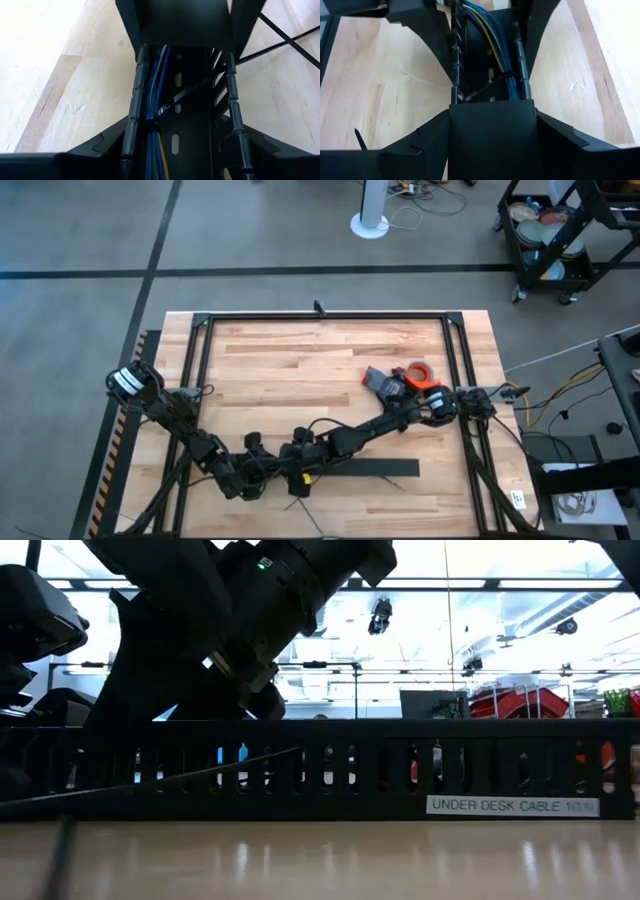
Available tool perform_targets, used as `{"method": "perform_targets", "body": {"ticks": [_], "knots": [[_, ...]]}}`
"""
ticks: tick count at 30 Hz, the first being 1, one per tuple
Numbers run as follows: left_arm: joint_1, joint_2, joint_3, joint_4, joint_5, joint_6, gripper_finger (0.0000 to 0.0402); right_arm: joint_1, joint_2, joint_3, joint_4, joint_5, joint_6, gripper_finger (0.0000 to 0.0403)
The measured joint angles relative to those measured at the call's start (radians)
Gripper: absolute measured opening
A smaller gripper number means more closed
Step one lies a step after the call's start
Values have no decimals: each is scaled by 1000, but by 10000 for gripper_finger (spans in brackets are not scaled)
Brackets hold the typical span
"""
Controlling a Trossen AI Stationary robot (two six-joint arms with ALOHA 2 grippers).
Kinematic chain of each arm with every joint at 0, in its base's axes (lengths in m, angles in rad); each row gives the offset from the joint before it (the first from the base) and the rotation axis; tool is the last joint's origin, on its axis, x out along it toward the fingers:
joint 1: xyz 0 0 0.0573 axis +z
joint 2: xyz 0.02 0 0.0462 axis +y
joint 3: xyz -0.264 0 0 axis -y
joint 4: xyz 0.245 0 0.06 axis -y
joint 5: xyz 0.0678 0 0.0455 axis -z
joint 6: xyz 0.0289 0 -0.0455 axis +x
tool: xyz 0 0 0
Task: Ziptie cables
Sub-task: Insert the black cable duct cover into the black cable duct
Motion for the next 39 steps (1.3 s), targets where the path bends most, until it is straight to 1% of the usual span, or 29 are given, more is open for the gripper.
{"method": "perform_targets", "body": {"ticks": [3,6,9,16,21,25,28,31,35,39], "knots": [[0,-1,-1,3,9,18,235,5,0,13,-24,27,8,228],[0,-1,6,-2,16,52,232,6,-1,16,-54,62,20,223],[-8,-1,7,-3,18,69,232,2,-2,18,-61,64,29,215],[-13,-3,7,-25,20,62,231,4,-2,30,-104,67,56,223],[-14,-5,6,-32,19,65,232,7,-4,31,-126,68,62,215],[-14,-5,3,4,33,82,231,6,-4,27,-92,31,48,219],[-12,-5,3,15,42,87,232,4,3,26,-64,24,26,225],[-14,-5,1,19,42,85,233,-1,10,25,-40,-3,13,219],[-14,-5,1,22,45,87,230,-1,19,25,-14,-1,15,214],[-14,-5,1,25,49,88,231,0,21,24,12,3,4,222]]}}
